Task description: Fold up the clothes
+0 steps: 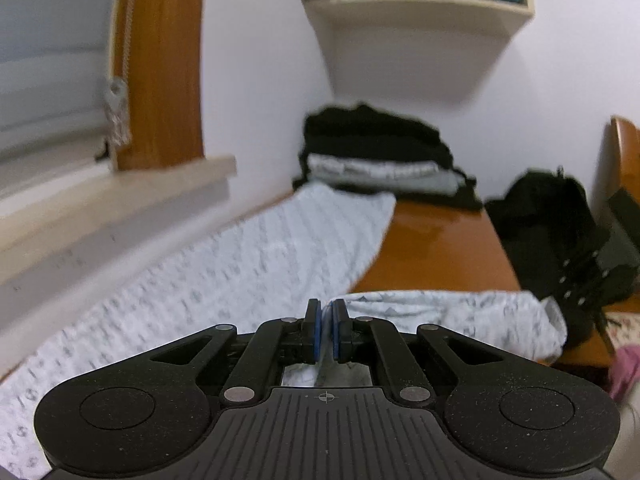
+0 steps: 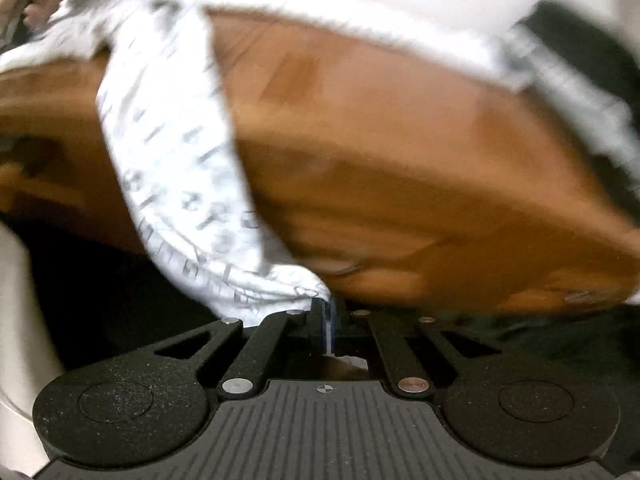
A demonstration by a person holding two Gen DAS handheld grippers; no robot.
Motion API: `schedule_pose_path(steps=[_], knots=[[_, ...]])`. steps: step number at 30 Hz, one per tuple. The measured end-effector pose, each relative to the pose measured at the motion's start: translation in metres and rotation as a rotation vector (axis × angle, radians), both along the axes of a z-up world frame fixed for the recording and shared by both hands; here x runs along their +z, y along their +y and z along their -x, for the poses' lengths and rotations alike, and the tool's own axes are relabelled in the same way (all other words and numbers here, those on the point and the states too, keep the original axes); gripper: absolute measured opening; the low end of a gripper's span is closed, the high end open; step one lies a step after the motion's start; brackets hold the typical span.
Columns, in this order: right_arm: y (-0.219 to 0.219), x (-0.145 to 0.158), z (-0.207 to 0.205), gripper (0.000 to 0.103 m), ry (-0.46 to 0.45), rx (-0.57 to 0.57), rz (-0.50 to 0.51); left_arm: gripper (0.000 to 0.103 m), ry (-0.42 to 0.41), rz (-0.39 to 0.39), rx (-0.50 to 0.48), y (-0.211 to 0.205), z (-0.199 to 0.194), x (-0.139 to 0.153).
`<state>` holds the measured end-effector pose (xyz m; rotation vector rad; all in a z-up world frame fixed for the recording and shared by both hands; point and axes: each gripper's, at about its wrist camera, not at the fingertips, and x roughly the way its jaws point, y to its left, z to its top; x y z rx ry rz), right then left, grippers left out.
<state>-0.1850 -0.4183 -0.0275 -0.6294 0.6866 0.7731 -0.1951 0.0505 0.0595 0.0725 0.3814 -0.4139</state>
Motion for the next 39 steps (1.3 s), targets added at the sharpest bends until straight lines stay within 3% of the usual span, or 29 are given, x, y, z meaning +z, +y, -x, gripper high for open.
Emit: schedule_pose_path(steps=[6, 10, 12, 13, 15, 16, 19, 21, 26, 29, 31, 33, 35, 39], knots=[[-0.013, 0.099, -0.015, 0.003, -0.326, -0.087, -0.012, 0.005, -0.119, 0.119, 0.16, 0.021, 0.007, 0.016], [0.018, 0.14, -0.043, 0.004, -0.583, -0.124, -0.044, 0.006, -0.099, 0.109, 0.278, 0.03, -0.004, 0.011], [0.041, 0.142, -0.06, 0.006, -0.684, -0.162, -0.056, 0.006, -0.036, 0.071, 0.327, 0.03, -0.015, 0.003], [0.054, 0.135, -0.071, 0.008, -0.687, -0.176, -0.034, 0.007, -0.002, 0.053, 0.341, 0.03, -0.021, -0.001], [0.072, 0.113, -0.092, 0.008, -0.59, -0.159, 0.01, 0.014, 0.059, 0.038, 0.363, 0.032, -0.031, -0.008], [0.077, 0.103, -0.097, 0.008, -0.539, -0.142, 0.023, 0.023, 0.084, 0.042, 0.372, 0.035, -0.034, -0.01], [0.077, 0.074, -0.098, 0.014, -0.432, -0.107, 0.046, 0.038, 0.094, 0.043, 0.38, 0.038, -0.036, -0.01], [0.073, 0.065, -0.101, 0.018, -0.363, -0.117, 0.01, 0.049, 0.089, 0.037, 0.381, 0.039, -0.034, -0.009], [0.054, 0.053, -0.11, 0.025, -0.176, -0.188, -0.163, 0.057, 0.065, -0.021, 0.354, 0.026, -0.022, -0.006], [0.046, 0.05, -0.121, 0.026, -0.089, -0.251, -0.331, 0.057, 0.053, -0.081, 0.322, 0.007, -0.018, -0.005], [0.051, 0.047, -0.14, 0.027, -0.044, -0.281, -0.428, 0.054, 0.075, -0.079, 0.284, -0.004, -0.019, -0.006], [0.054, 0.045, -0.161, 0.031, 0.003, -0.313, -0.503, 0.044, 0.104, -0.085, 0.273, -0.014, -0.022, -0.007], [0.058, 0.044, -0.183, 0.034, 0.064, -0.352, -0.569, 0.022, 0.117, -0.094, 0.261, -0.024, -0.02, -0.007], [0.066, 0.046, -0.216, 0.037, 0.131, -0.41, -0.683, 0.019, 0.136, -0.067, 0.238, -0.043, -0.012, -0.006]])
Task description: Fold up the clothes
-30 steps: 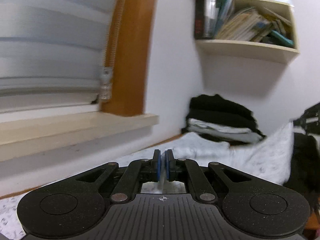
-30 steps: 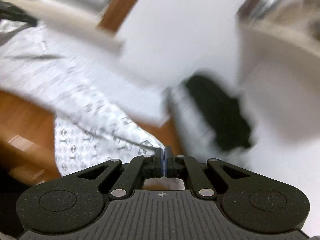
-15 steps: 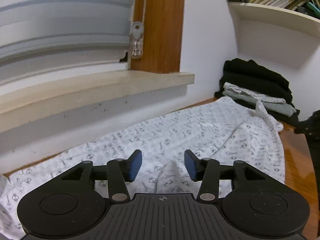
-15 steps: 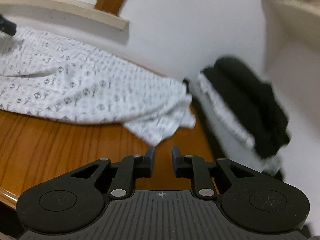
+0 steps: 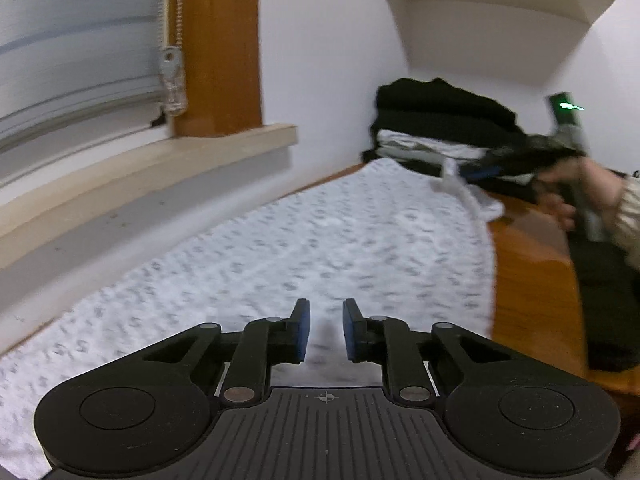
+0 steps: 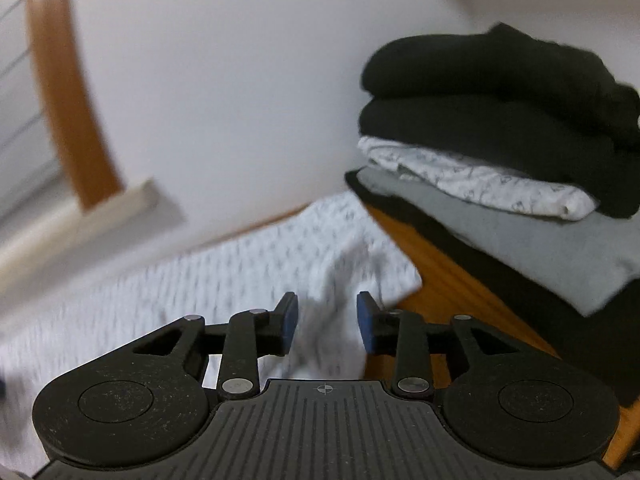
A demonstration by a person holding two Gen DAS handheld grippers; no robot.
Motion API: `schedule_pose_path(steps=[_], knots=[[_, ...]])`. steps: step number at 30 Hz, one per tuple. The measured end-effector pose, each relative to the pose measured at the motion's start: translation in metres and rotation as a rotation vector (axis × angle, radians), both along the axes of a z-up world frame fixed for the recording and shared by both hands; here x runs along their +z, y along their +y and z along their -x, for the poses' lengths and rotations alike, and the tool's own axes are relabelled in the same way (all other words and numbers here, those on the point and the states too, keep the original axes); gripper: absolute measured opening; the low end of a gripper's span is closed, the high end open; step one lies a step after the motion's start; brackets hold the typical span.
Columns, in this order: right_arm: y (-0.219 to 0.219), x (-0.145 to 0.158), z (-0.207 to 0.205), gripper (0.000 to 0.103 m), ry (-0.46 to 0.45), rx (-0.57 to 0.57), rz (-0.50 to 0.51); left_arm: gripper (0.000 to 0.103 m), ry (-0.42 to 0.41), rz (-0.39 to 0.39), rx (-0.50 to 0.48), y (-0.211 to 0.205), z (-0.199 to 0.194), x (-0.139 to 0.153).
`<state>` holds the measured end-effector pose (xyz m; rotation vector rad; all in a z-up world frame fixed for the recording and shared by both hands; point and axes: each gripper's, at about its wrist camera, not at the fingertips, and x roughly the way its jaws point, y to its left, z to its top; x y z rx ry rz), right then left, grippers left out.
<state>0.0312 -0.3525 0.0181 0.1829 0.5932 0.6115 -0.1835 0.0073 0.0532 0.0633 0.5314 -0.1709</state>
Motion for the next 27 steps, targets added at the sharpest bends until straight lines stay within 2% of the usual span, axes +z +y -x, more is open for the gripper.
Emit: schedule_pose_path(steps=[3, 7, 8, 9, 12, 14, 17, 21, 22, 23, 24, 27], knots=[[0.01, -0.002, -0.015, 0.044, 0.062, -0.001, -0.015, 0.02, 0.018, 0.006, -0.006, -0.017, 0.009, -0.002], [0.024, -0.005, -0.025, 0.043, 0.072, 0.001, 0.058, 0.037, 0.045, -0.016, -0.024, -0.037, 0.02, -0.008], [0.027, -0.006, -0.026, 0.027, 0.069, -0.004, 0.084, 0.038, 0.05, -0.025, -0.024, -0.041, 0.023, -0.009], [0.025, -0.004, -0.026, 0.006, 0.053, -0.013, 0.083, 0.039, 0.054, -0.029, -0.027, -0.045, 0.027, -0.011], [0.004, 0.02, -0.011, 0.005, -0.034, -0.048, -0.014, 0.045, 0.055, -0.039, -0.05, -0.055, 0.036, -0.012], [-0.011, 0.042, 0.004, 0.005, -0.095, -0.045, -0.065, 0.052, 0.055, -0.058, -0.069, -0.063, 0.041, -0.013], [-0.023, 0.064, 0.022, 0.005, -0.146, -0.029, -0.064, 0.052, 0.066, -0.105, -0.069, -0.07, 0.039, -0.019], [-0.026, 0.071, 0.029, 0.005, -0.151, -0.033, -0.034, 0.051, 0.074, -0.139, -0.058, -0.069, 0.038, -0.026], [-0.026, 0.072, 0.029, 0.005, -0.151, -0.037, -0.037, 0.045, 0.071, -0.145, -0.054, -0.065, 0.037, -0.026], [-0.025, 0.072, 0.028, 0.005, -0.15, -0.036, -0.039, 0.021, 0.069, -0.145, -0.053, -0.061, 0.038, -0.026], [-0.023, 0.073, 0.028, 0.005, -0.151, -0.034, -0.038, 0.004, 0.071, -0.136, -0.058, -0.056, 0.039, -0.025], [-0.007, 0.078, 0.023, 0.005, -0.155, -0.016, -0.007, 0.002, 0.02, -0.103, -0.032, -0.034, 0.045, -0.005]])
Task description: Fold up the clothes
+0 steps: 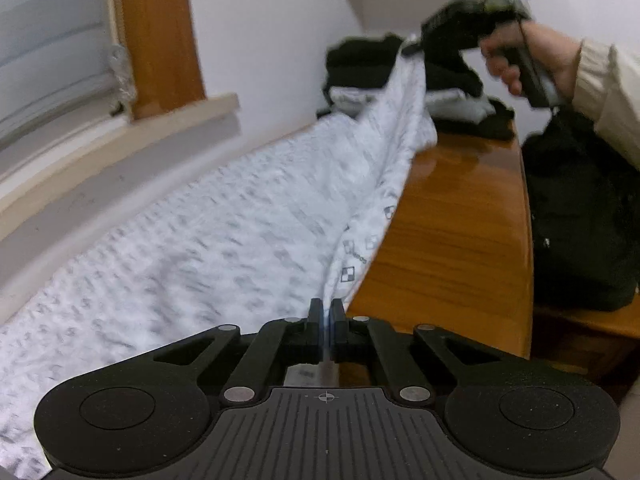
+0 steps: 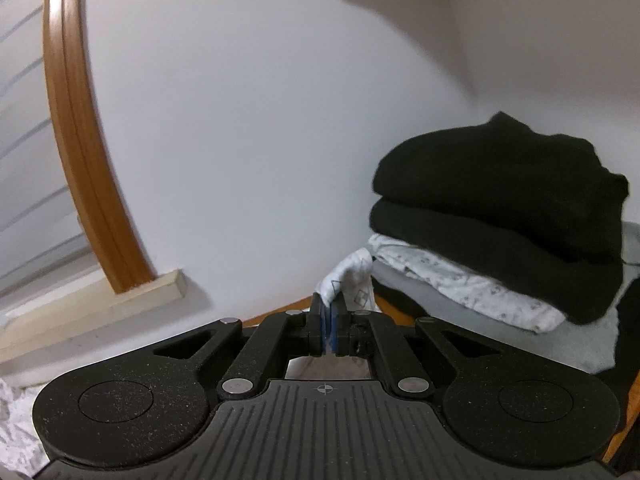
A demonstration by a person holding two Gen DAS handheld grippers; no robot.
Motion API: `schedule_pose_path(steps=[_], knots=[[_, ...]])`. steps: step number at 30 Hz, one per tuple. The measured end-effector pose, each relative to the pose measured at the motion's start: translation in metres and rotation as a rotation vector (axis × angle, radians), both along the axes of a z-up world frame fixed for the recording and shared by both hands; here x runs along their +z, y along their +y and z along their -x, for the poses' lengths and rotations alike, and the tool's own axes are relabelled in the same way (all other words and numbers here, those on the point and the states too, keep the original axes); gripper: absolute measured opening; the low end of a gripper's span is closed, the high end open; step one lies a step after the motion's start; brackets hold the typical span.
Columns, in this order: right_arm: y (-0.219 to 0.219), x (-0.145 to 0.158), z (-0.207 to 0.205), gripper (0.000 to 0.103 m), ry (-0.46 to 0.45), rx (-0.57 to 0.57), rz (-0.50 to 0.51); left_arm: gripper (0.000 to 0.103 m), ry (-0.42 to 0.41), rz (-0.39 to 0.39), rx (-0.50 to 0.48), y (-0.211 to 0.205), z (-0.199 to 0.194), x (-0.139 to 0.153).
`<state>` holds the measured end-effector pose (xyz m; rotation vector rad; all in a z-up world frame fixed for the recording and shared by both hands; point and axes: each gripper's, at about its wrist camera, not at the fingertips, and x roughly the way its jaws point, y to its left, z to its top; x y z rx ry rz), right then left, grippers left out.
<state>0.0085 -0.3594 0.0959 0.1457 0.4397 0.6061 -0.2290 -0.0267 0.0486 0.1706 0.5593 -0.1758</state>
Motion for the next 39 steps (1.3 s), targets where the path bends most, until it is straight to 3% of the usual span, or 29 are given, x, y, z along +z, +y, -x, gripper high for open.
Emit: schedule_pose_path(steps=[5, 9, 11, 12, 16, 21, 24, 27, 29, 31, 34, 36, 39], knots=[[0.048, 0.02, -0.015, 0.005, -0.025, 0.044, 0.086, 0.002, -0.161, 0.065, 0.085, 0.05, 0.015, 0.083], [0.064, 0.08, 0.003, 0.004, -0.252, 0.055, -0.022, 0.002, -0.251, 0.107, 0.1, 0.071, 0.034, 0.135], [0.058, 0.105, 0.015, 0.004, -0.325, 0.021, -0.091, 0.002, -0.233, 0.129, 0.063, 0.066, 0.038, 0.138], [0.056, 0.11, 0.019, 0.004, -0.342, 0.015, -0.067, 0.002, -0.222, 0.14, 0.043, 0.064, 0.04, 0.139], [0.035, 0.093, 0.025, 0.004, -0.295, -0.008, 0.106, 0.002, -0.085, 0.185, -0.051, 0.035, 0.03, 0.102], [-0.031, 0.021, 0.021, 0.005, -0.118, -0.077, 0.269, 0.005, 0.124, 0.227, -0.164, -0.017, 0.011, 0.033], [-0.059, -0.027, 0.013, 0.011, 0.023, -0.089, 0.348, 0.008, 0.191, 0.234, -0.199, -0.036, 0.006, 0.01], [-0.074, -0.055, 0.014, 0.026, 0.077, -0.109, 0.404, 0.02, 0.179, 0.246, -0.211, -0.034, 0.007, 0.015], [-0.074, -0.055, 0.017, 0.032, 0.026, -0.149, 0.42, 0.026, 0.138, 0.24, -0.186, -0.022, 0.011, 0.026], [-0.072, -0.055, 0.021, 0.032, -0.048, -0.173, 0.43, 0.028, 0.111, 0.243, -0.139, -0.004, 0.012, 0.033], [-0.062, -0.055, 0.025, 0.032, -0.126, -0.177, 0.428, 0.035, 0.078, 0.176, -0.036, 0.025, 0.014, 0.039], [-0.053, -0.055, 0.021, 0.033, -0.151, -0.152, 0.43, 0.039, 0.066, 0.135, 0.037, 0.048, 0.012, 0.039], [-0.049, -0.067, 0.023, 0.033, -0.097, 0.039, 0.366, 0.039, 0.087, 0.111, 0.122, 0.077, 0.005, 0.03]])
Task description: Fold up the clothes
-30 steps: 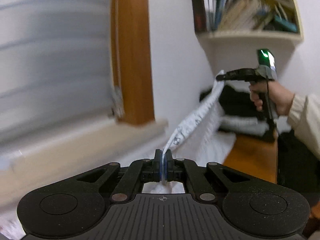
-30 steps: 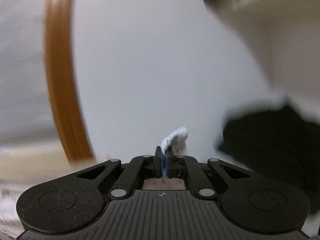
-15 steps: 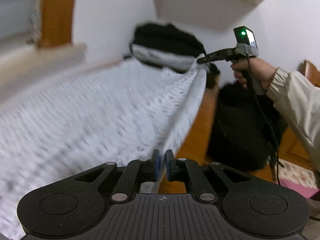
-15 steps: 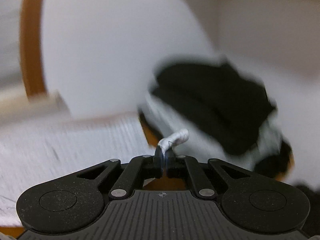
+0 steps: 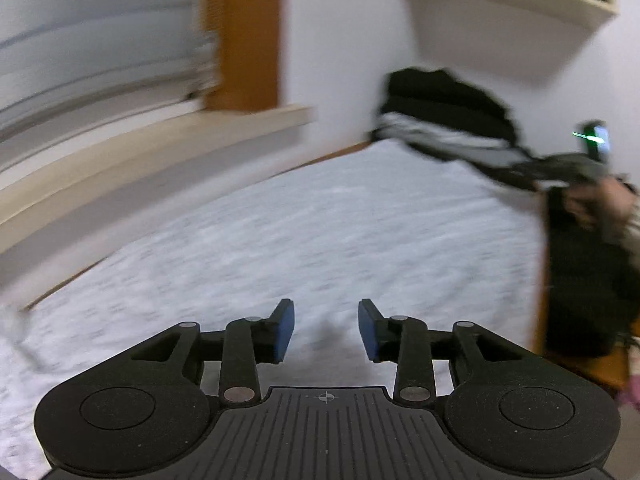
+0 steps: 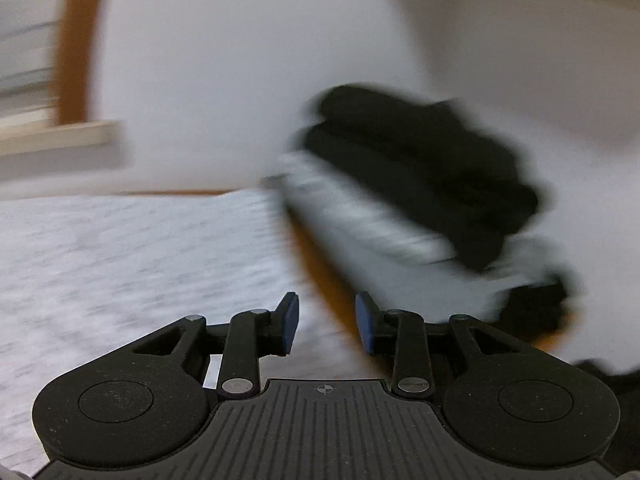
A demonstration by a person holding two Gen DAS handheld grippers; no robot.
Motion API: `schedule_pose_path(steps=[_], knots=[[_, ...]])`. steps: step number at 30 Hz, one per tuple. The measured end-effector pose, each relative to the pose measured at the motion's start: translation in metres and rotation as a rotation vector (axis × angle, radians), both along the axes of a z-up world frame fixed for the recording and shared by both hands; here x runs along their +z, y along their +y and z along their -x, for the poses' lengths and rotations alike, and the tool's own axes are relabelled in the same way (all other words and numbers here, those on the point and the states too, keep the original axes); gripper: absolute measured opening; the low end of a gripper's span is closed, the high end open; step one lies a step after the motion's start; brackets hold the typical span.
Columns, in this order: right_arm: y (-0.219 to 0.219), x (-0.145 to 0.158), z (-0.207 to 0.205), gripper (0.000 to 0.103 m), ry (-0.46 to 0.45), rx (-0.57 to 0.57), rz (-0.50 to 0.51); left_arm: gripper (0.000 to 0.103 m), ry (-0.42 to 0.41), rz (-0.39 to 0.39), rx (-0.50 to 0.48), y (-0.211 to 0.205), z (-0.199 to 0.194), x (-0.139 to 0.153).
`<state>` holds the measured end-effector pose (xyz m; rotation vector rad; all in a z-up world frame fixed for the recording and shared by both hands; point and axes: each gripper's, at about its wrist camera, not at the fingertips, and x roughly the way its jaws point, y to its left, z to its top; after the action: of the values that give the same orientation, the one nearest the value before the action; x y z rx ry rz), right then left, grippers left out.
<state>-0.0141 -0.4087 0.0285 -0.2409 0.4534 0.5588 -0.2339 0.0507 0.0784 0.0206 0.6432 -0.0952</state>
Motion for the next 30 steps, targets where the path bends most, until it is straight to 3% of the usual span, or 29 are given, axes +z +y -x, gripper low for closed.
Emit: schedule_pose_path(steps=[5, 9, 15, 18, 19, 20, 22, 24, 26, 28, 30], knots=[[0.01, -0.03, 0.0, 0.034, 0.048, 0.087, -0.01, 0.043, 0.021, -0.002, 0.002, 0.013, -0.024, -0.012], [-0.004, -0.034, -0.006, 0.042, 0.064, 0.094, -0.076, 0.052, 0.038, -0.004, -0.044, 0.008, -0.047, -0.017], [-0.013, -0.043, -0.001, 0.045, 0.017, 0.124, -0.113, 0.051, 0.114, 0.057, -0.099, -0.008, -0.103, -0.037], [-0.011, -0.046, 0.001, 0.045, 0.006, 0.118, -0.12, 0.036, 0.121, 0.077, -0.119, -0.011, -0.117, -0.04], [-0.011, -0.047, 0.001, 0.045, 0.002, 0.119, -0.121, 0.015, 0.12, 0.085, -0.133, -0.012, -0.12, -0.039], [-0.011, -0.047, 0.002, 0.045, -0.003, 0.12, -0.122, 0.004, 0.112, 0.081, -0.149, -0.012, -0.122, -0.037], [-0.012, -0.049, 0.002, 0.045, -0.011, 0.122, -0.127, 0.004, 0.053, 0.054, -0.125, -0.011, -0.123, -0.029], [-0.013, -0.05, 0.002, 0.045, -0.018, 0.125, -0.133, 0.004, -0.057, 0.073, -0.04, -0.001, -0.123, -0.015], [-0.014, -0.051, 0.003, 0.045, -0.023, 0.127, -0.138, 0.01, -0.103, 0.081, 0.055, 0.004, -0.127, -0.011], [-0.015, -0.053, 0.003, 0.045, -0.03, 0.129, -0.145, 0.019, -0.034, 0.012, 0.056, -0.001, -0.135, -0.018], [-0.015, -0.053, 0.004, 0.045, -0.033, 0.129, -0.146, 0.03, -0.021, -0.012, 0.066, -0.001, -0.132, -0.023]])
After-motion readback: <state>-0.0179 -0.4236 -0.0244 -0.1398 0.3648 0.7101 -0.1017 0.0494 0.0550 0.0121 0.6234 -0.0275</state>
